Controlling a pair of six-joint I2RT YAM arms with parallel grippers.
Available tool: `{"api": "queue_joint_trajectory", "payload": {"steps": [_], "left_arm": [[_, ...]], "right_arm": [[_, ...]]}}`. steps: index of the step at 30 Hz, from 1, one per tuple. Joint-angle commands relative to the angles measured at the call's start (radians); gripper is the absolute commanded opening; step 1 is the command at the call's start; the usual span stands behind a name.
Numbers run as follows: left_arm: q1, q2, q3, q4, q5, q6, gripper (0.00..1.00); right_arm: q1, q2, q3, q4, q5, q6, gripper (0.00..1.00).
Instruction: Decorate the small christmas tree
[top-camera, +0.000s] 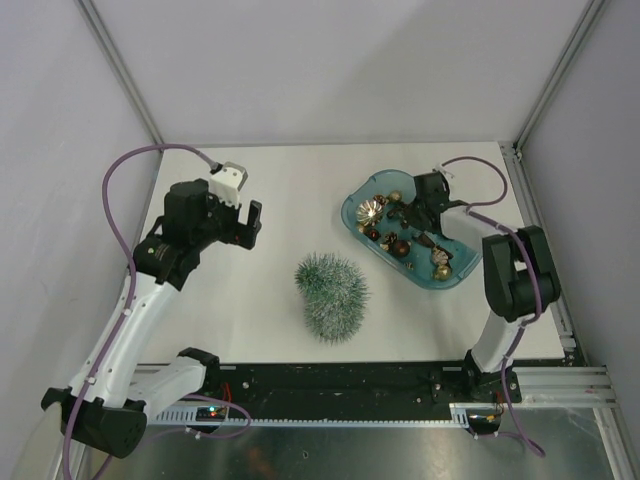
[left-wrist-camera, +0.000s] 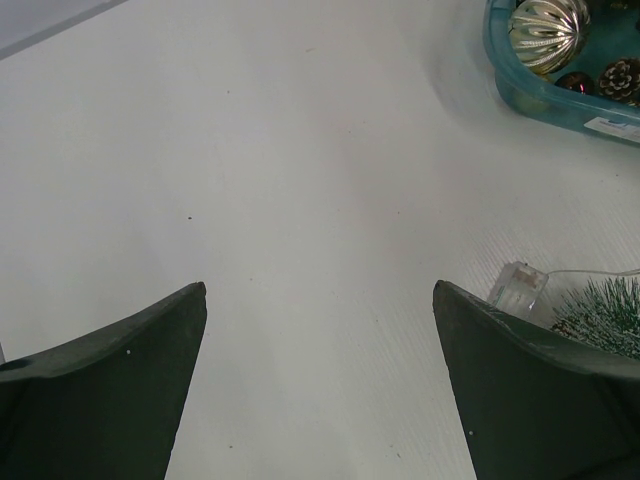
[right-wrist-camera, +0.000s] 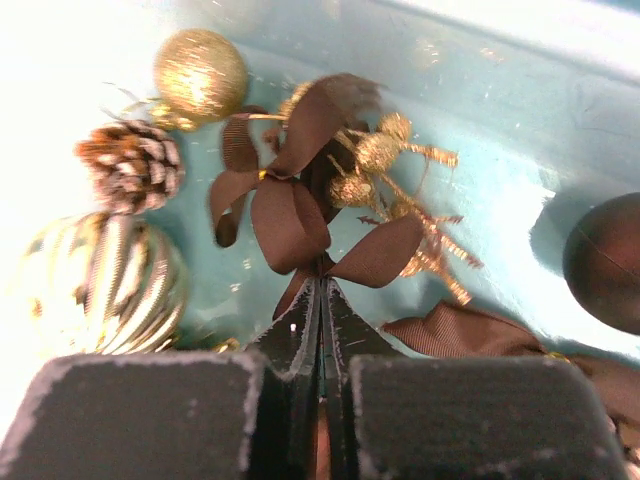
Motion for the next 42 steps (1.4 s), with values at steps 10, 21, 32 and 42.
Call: {"api": "queue_joint_trajectory", "payload": {"steps": [10,21,32,42], "left_arm": [[0.006,-0.038,-0.008,0.006,0.028,-0.026,1.0],[0.006,-0.061,-0.008,0.005,0.051,-0.046,1.0],[0.006,-0.067,-0.007,0.005,0.078,-0.06,1.0],[0.006,-0.063,-0.002,0.006,0.095,-0.07,1.0]], "right_arm": [[0.062,-0.597,0.038,-0.14,0.0,-0.109,0.0],[0.045,-0.987,0.075,-0.269,-0.431,-0.157,0.0],[0.07,-1.161,0.078,-0.436,-0.779,-0.232,0.0],[0.07,-1.201,0.078,-0.233,-1.068,-0.088,0.0]]}}
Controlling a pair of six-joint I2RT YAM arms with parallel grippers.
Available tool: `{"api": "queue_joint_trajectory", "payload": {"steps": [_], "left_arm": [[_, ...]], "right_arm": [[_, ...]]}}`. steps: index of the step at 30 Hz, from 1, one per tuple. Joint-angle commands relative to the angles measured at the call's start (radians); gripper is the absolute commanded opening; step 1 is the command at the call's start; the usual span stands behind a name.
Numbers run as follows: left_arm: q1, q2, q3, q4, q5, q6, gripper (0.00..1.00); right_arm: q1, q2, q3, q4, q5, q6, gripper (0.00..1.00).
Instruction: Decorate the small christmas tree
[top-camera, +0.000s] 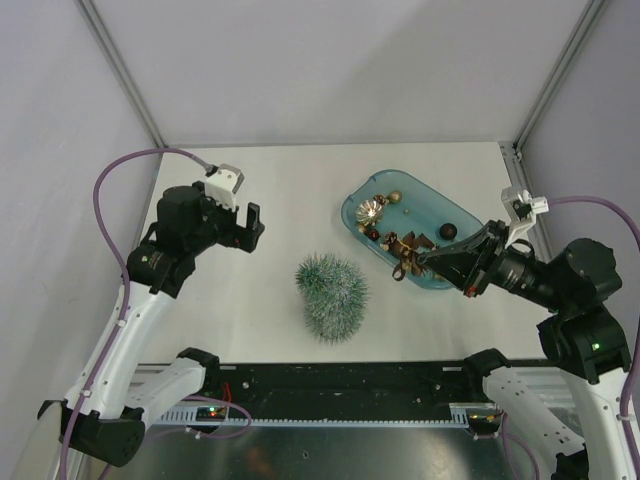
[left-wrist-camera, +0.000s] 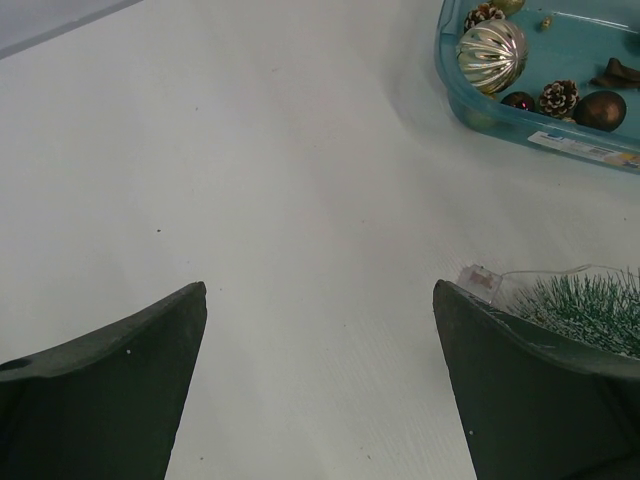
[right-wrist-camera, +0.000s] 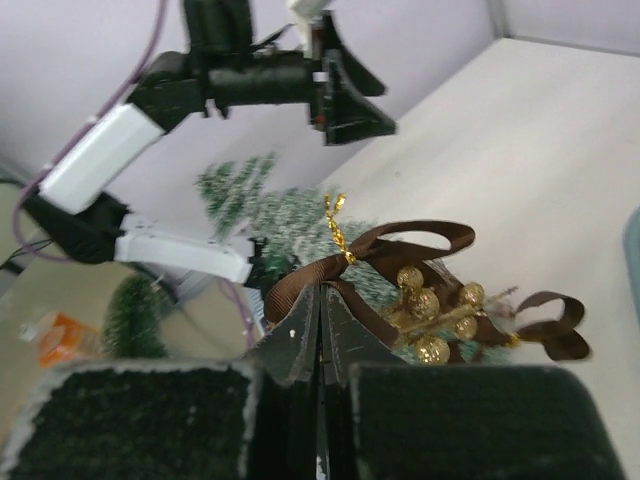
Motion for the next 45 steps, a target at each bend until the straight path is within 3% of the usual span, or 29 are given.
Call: {"api": "queue_joint_trajectory", "payload": {"steps": [1,15,23,30,38,45], "left_arm": [[0.006,-0.011,0.007,0.007,0.031,-0.027,1.0],[0.006,-0.002,0.007,0.007,0.05,-0.033,1.0],[0.006,0.008,0.022,0.007,0.075,-0.048,1.0],[0.006,0.033,0.045,0.006,0.108,-0.053,1.0],[0.006,0.032,0.048,0.008,0.125,-0.044,1.0],[0.006,0.022,0.046,0.007,0.162,-0.04,1.0]], "right_arm": [[0.005,0.001,0.028,0.165,-0.199,0.104,0.0],[0.005,-0.022,0.028,0.432,-0.49,0.31,0.0],[0.068,-0.008,0.027,0.504,-0.515,0.379,0.0],[0.208,0.003,-0.053,0.457,-0.398,0.316,0.0],[0.602,0.161,-0.071,0.315,-0.07,0.026,0.0],[0.628,0.24,-0.041,0.237,0.094,-0.13,0.0]]}}
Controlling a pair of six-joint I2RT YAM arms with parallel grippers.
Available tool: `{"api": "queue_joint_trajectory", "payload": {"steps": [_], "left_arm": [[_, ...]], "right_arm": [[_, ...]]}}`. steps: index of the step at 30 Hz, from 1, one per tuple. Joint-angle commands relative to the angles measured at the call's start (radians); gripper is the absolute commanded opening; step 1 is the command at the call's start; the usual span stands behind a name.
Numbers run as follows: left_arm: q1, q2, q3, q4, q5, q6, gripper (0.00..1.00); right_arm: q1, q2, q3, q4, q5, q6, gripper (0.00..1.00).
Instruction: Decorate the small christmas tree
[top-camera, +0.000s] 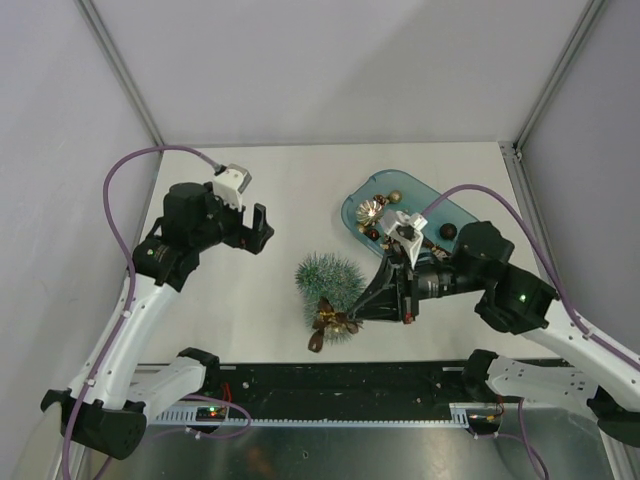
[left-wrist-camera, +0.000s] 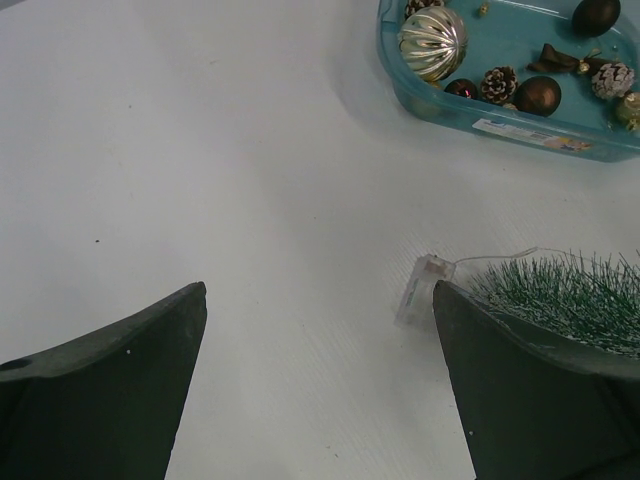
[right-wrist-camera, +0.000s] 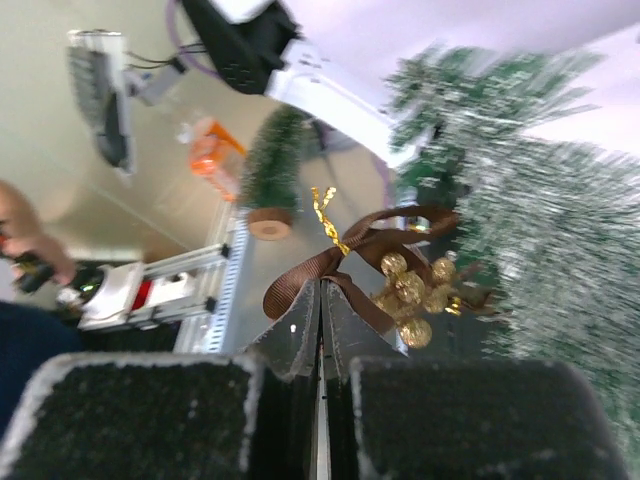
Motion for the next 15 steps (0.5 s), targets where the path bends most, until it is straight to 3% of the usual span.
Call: {"api": "queue_joint_trajectory", "payload": {"steps": [1,9,15], "left_arm": [[0.006,-0.017,0.045,0.007,0.063,-0.011,1.0],[0.006,0.012,0.066,0.012,0.172,-0.018,1.0],[0.005,0.037,0.09,0.028,0.337,-0.03,1.0]], "right_arm": [[-0.022,0.005,0.036,-0.068,0.182,-0.164,0.0],[-0.036,-0.014,0.036,-0.239,0.353,-0.303,0.0],[-0.018,-0.022,0.026,-0.345,0.461,-0.337,0.0]]}}
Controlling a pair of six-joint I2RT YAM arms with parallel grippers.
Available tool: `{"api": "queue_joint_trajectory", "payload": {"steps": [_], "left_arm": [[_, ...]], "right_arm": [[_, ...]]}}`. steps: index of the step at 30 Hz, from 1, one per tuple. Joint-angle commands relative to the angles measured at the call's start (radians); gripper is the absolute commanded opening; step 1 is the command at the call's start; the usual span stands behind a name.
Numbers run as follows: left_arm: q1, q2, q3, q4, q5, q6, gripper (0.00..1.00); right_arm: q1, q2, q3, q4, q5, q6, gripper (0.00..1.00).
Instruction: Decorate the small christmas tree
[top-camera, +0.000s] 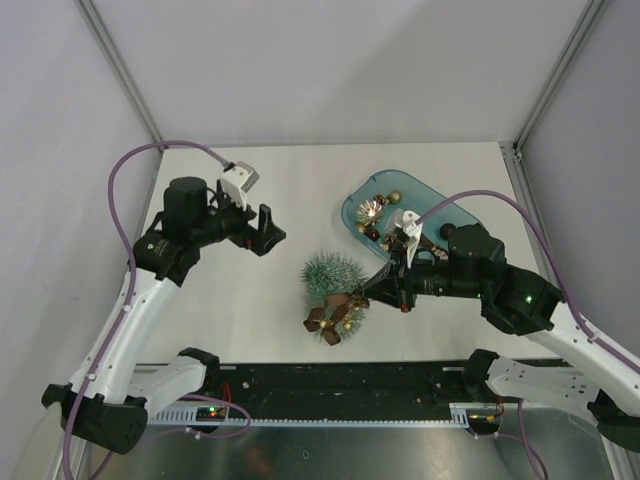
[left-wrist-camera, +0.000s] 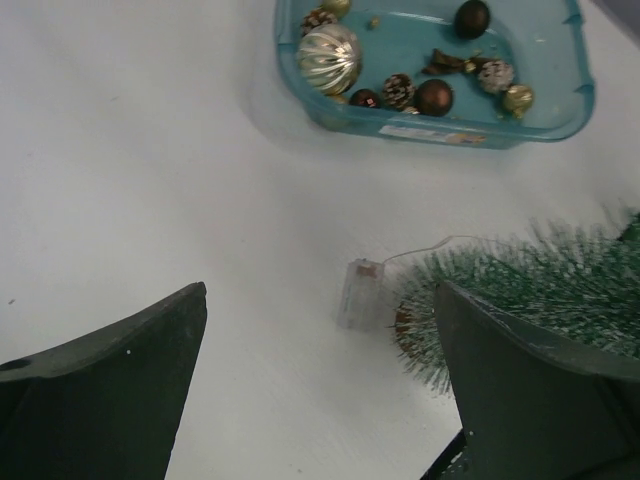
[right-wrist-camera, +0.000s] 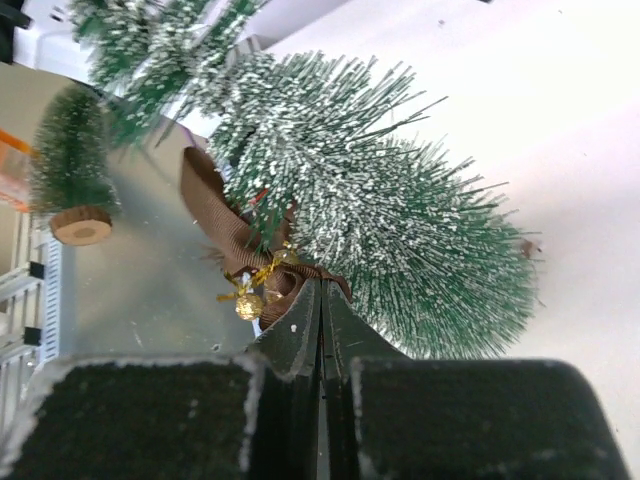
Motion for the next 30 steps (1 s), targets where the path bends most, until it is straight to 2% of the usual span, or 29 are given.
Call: {"api": "queue_joint_trajectory", "payload": {"steps": [1,10,19,24,30], "left_arm": [[0.005,0.018,0.062,0.029,0.174,-0.031,1.0],[0.006,0.022,0.09,0.029,0.283,-0.025,1.0],[0.006,-0.124,0.116,0.0,0.322,0.097,1.0],[0.006,-0.248,0.116,-0.122,0.383,0.261,1.0],[-0.004,-0.302,0.156,-0.356,0.618,0.38,1.0]], "right_arm": [[0.021,-0.019,0.018,-0.08,0.132,-0.055,0.0],[0.087,-0.065,-0.107,0.021,0.339,0.003,0.0],[0.185,-0.103,-0.21,0.135,0.531,0.076,0.0],[0.215,-0.121,-0.236,0.168,0.585,0.104,0.0],[0.23,-0.129,-0.244,0.188,0.595,0.128,0.0]]}}
